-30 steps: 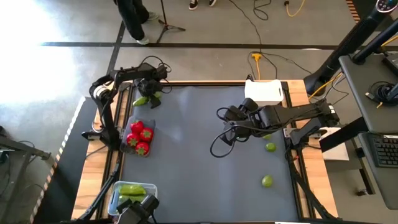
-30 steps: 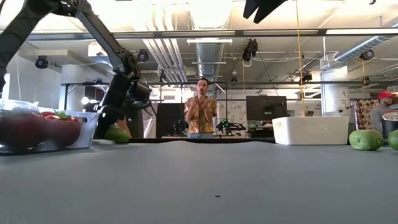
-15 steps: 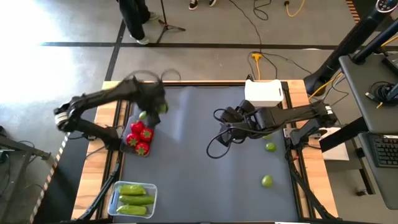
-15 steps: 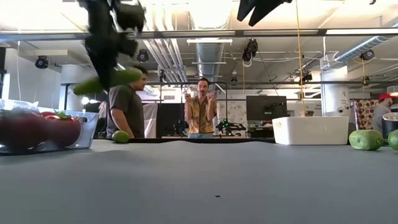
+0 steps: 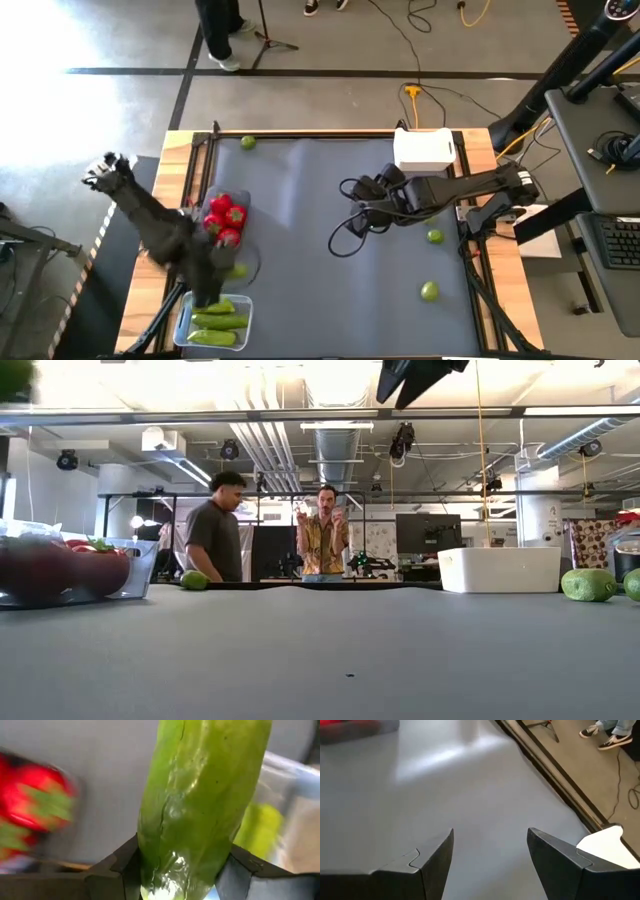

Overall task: Sort produce into baskets
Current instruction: Put the pickle into the transparent bin

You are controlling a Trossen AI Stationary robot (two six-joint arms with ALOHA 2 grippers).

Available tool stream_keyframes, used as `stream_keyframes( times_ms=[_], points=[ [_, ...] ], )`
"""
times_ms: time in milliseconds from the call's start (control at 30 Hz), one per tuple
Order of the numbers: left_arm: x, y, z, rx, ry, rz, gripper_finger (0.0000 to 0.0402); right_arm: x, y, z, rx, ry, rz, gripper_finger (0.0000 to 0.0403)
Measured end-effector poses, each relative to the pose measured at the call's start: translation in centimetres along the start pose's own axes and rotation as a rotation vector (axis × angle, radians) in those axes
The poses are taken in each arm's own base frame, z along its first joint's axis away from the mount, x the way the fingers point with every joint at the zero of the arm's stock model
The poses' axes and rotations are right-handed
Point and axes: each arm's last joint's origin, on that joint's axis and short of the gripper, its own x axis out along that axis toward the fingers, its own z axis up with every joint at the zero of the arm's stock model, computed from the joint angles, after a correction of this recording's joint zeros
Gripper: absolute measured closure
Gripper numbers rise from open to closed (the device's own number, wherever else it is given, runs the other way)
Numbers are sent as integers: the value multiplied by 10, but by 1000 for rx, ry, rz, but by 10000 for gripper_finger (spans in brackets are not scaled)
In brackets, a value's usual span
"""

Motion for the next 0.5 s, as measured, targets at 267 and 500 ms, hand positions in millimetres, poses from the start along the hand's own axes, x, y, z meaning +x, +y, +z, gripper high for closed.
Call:
stream_keyframes(
  times_ms=[267, 500],
  points=[
    [26, -61, -29, 9, 61, 14, 231, 13, 9, -22, 79, 74, -6, 156],
    [55, -87, -26, 69, 142, 73, 231, 8, 28, -46, 109, 108, 25, 156]
  ],
)
